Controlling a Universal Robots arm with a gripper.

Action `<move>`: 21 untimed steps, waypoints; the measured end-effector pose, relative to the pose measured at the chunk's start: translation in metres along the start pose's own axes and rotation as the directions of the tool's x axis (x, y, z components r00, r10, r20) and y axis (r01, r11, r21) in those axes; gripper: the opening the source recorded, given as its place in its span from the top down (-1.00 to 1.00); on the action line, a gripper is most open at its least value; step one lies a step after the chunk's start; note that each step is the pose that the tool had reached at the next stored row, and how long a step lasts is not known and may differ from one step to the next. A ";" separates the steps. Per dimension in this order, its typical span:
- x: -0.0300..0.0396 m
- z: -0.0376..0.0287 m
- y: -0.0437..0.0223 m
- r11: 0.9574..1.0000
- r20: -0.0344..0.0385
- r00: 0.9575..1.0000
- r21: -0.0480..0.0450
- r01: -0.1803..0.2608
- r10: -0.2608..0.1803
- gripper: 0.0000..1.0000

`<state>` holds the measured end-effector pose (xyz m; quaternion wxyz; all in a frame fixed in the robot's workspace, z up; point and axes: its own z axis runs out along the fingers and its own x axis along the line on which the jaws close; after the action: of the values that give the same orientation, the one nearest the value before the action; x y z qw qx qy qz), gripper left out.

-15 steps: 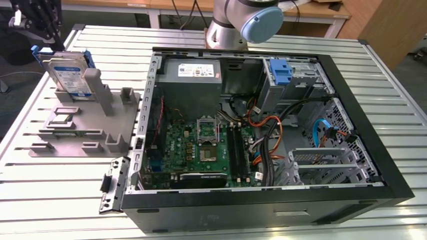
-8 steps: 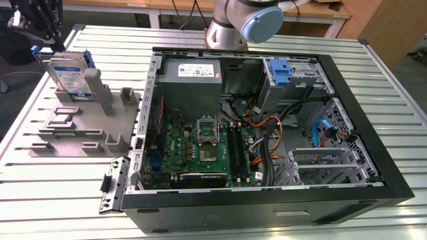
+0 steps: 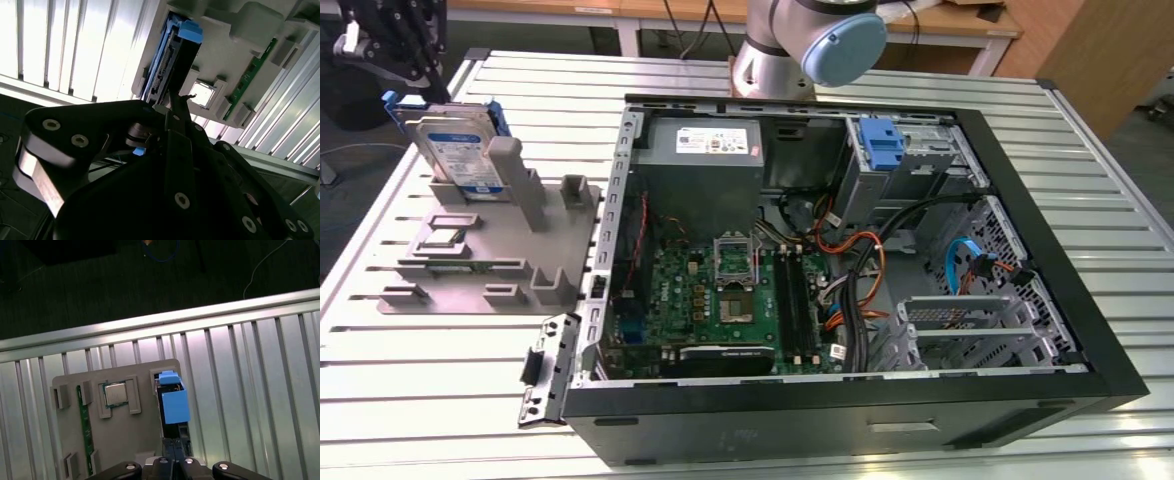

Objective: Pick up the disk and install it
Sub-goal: 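Pick up the disk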

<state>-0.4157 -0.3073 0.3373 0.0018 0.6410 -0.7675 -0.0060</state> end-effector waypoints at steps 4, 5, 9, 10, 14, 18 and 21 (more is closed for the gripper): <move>0.0000 0.0000 0.0000 1.000 0.000 1.000 0.000 -0.001 0.001 0.77; 0.0000 0.0000 0.0000 1.000 0.000 1.000 0.000 -0.001 0.001 0.66; 0.0000 0.0000 0.0000 1.000 0.000 1.000 0.000 -0.002 0.002 0.41; 0.0000 0.0000 0.0000 1.000 0.000 1.000 0.000 -0.002 0.002 0.29; 0.0000 0.0000 0.0000 1.000 0.000 1.000 0.000 -0.003 0.003 0.05; 0.0000 0.0000 0.0000 1.000 0.000 1.000 0.000 -0.004 0.004 0.05; 0.0000 0.0000 0.0000 1.000 0.000 1.000 0.000 -0.025 0.025 0.05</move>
<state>-0.4157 -0.3072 0.3373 0.0017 0.6315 -0.7753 -0.0061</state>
